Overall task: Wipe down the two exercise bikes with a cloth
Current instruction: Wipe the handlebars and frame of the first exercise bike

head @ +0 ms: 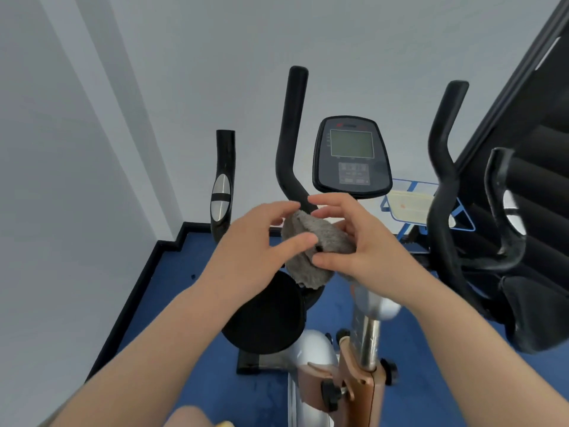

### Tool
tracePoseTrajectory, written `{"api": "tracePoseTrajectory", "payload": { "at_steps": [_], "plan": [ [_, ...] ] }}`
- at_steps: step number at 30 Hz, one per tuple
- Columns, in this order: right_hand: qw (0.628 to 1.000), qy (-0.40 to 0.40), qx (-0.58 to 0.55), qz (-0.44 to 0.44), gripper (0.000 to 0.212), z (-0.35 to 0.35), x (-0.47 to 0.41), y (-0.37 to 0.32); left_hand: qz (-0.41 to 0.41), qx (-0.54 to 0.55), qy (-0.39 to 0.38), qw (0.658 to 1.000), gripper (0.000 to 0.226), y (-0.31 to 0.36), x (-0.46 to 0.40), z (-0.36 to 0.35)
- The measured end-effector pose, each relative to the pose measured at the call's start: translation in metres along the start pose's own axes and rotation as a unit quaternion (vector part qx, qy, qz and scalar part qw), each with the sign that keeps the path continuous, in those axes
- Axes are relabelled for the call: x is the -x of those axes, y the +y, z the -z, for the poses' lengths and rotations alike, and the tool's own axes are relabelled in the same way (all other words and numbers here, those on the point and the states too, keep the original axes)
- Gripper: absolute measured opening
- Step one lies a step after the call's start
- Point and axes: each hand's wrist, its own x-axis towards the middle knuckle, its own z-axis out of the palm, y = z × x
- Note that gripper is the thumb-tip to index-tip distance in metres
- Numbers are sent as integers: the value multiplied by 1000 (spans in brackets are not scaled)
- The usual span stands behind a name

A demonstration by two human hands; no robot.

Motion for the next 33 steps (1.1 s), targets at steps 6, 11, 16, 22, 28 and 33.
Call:
{"api": "tracePoseTrajectory", "payload": {
  "at_steps": [6,11,16,22,28,33],
  "plan": [
    [978,47,203,-26,53,25,-2,6,4,-7,40,999,14,1,-7,-7],
    [932,65,356,6,24,25,-4,1,-47,-47,46,997,29,10,-8,-6],
    [958,-33,284,-18,39,19,7,1,-40,-77,26,996,25,10,-6,-6],
    [983,14,171,-65,27,19,8,-2,-33,-53,14,998,23,13,-6,-6],
    [976,116,-119,-139,12,7,0,-1,-26,8,29,999,23,25,-2,-11],
    [927,135,-304,-171,28,-7,5,3,-33,57,-30,997,34,23,21,-18]
  ]
}}
